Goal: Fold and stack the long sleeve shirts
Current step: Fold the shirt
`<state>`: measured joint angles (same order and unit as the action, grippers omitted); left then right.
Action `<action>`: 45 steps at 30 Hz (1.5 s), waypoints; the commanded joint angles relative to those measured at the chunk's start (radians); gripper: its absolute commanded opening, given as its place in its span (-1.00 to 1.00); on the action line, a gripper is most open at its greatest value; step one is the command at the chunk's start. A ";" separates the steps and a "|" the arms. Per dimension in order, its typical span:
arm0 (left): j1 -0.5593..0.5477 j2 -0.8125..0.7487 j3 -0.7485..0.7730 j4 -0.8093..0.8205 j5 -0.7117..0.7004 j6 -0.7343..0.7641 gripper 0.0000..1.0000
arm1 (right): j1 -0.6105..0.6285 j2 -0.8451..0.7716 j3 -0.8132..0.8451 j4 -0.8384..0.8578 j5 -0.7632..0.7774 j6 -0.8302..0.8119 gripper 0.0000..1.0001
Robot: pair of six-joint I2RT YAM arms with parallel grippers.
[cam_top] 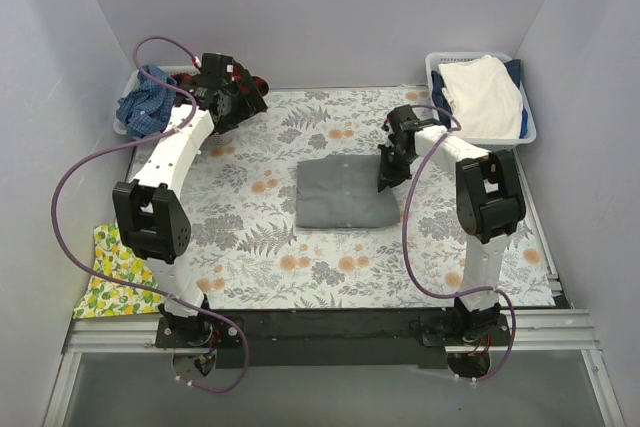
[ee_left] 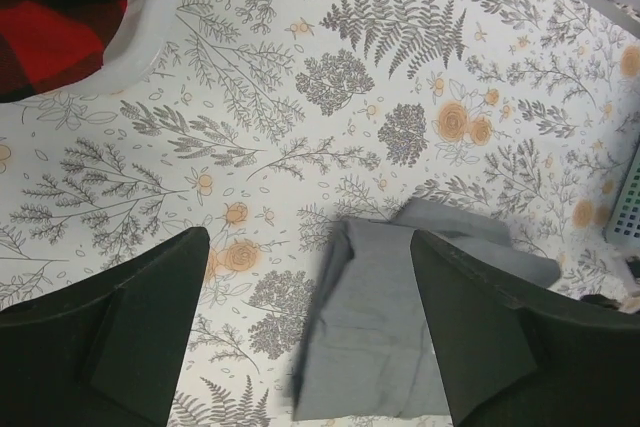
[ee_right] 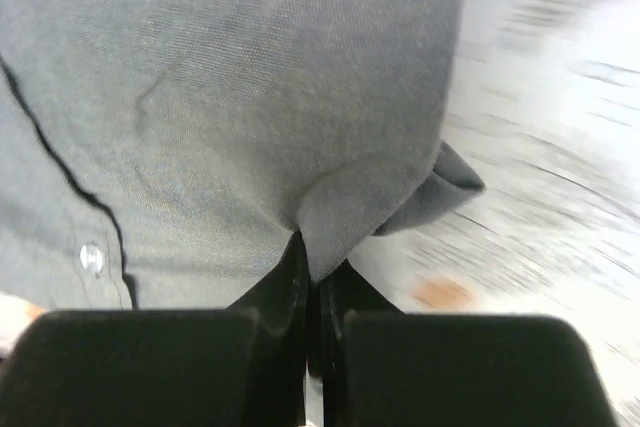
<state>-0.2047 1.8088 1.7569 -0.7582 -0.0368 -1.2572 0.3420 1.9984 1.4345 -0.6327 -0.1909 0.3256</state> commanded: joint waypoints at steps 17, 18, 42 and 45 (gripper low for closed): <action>0.065 0.014 0.053 -0.035 0.020 -0.018 0.65 | 0.323 -0.167 0.420 -0.345 1.346 -0.289 -0.97; 0.073 0.009 0.044 -0.033 0.008 -0.022 0.65 | 0.362 -0.133 0.355 -0.322 1.425 -0.299 -0.97; 0.199 -0.059 -0.148 0.046 0.097 -0.019 0.67 | 0.600 -0.093 0.460 -0.329 0.618 -0.106 0.71; 0.194 -0.057 -0.164 0.057 0.136 -0.007 0.67 | 0.458 -0.138 0.361 -0.312 0.538 -0.118 0.59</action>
<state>-0.0040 1.7889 1.6108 -0.7326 0.0181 -1.2865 0.9871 1.8889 1.9018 -0.9524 0.5095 0.1856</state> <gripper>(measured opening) 0.836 0.825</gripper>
